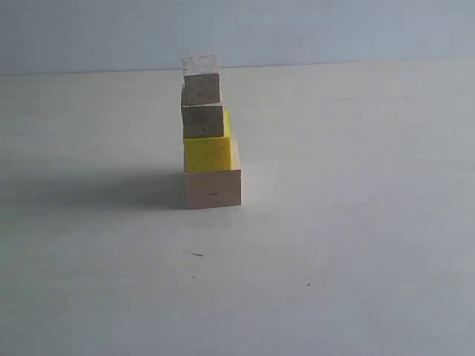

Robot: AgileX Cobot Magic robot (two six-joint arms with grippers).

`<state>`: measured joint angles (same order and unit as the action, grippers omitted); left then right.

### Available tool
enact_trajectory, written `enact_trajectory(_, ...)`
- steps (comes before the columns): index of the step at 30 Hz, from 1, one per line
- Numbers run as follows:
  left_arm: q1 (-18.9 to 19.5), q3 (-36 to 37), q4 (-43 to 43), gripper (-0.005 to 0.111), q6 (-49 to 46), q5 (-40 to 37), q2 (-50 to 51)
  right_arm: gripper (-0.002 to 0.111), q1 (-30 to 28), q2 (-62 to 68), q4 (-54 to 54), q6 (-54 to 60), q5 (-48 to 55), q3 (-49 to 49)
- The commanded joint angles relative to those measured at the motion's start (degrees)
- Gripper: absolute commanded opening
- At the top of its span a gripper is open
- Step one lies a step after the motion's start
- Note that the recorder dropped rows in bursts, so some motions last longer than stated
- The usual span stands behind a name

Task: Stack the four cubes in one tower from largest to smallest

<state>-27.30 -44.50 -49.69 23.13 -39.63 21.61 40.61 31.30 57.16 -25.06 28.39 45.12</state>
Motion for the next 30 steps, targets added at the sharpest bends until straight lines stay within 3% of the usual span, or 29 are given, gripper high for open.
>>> enact_trajectory(1,0.1,3.1,-2.5,0.000,4.2,-3.7,-4.4,0.000,0.1,-0.9,17.5,-22.3,13.8,-0.1)
enact_trajectory(4,0.1,6.5,-4.9,0.000,7.8,-5.5,-8.6,0.000,0.1,-5.2,21.1,-24.1,17.1,-0.1)
enact_trajectory(8,0.1,11.2,0.0,0.000,9.2,-5.3,-14.5,0.000,0.1,-11.2,5.8,-19.3,16.2,-1.9)
enact_trajectory(17,0.1,20.9,9.0,0.000,9.2,-2.3,-20.3,0.000,0.1,-23.0,-0.7,-18.9,11.2,-16.2)
enact_trajectory(30,0.1,21.0,13.4,0.000,9.0,-1.8,-20.3,0.000,0.1,-25.4,-1.9,-18.8,12.1,-16.7)
